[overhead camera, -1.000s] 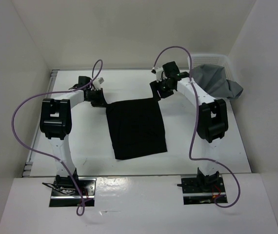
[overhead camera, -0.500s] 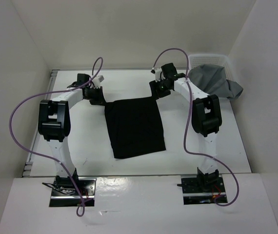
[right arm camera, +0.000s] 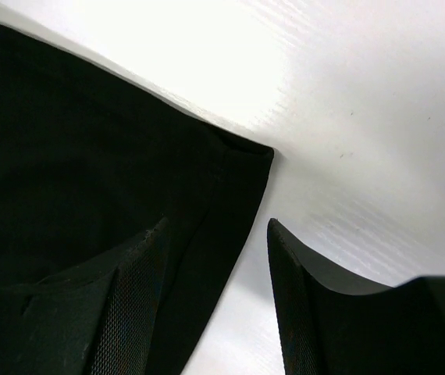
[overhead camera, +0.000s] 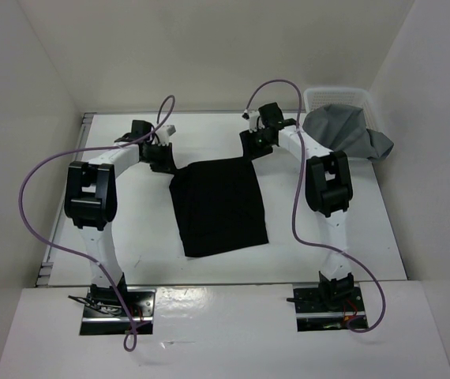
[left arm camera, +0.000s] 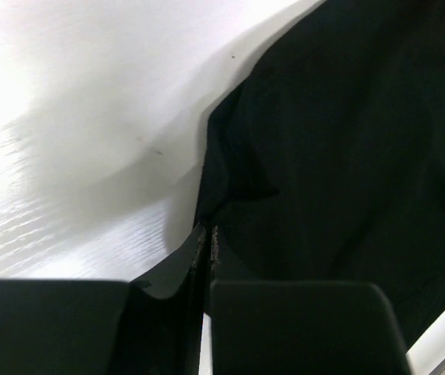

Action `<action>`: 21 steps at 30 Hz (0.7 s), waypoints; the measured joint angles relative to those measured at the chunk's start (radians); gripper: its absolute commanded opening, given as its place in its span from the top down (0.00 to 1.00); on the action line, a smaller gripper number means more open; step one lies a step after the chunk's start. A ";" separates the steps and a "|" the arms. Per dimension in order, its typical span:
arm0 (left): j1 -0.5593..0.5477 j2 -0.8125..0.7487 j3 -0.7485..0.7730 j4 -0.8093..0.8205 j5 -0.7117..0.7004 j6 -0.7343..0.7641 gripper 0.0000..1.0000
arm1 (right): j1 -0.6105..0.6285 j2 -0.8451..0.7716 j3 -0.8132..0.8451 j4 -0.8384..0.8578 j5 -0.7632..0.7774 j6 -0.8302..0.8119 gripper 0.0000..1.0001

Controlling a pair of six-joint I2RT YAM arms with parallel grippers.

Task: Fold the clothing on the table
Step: Fold the skirt

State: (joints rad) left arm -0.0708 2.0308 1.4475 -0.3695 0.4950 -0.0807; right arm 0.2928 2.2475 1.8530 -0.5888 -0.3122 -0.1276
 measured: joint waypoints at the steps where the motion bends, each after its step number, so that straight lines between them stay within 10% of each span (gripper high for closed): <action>1: -0.004 0.000 0.000 -0.001 0.000 0.002 0.96 | -0.001 0.003 0.005 0.004 -0.001 0.000 0.42; 21: -0.020 0.000 0.000 -0.016 -0.004 0.003 0.96 | -0.001 0.120 0.126 0.010 -0.016 -0.004 0.42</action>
State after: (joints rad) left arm -0.0906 2.0308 1.4471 -0.3855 0.4908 -0.0776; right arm 0.2916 2.3676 1.9785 -0.5793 -0.3279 -0.1318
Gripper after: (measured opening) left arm 0.042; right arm 0.582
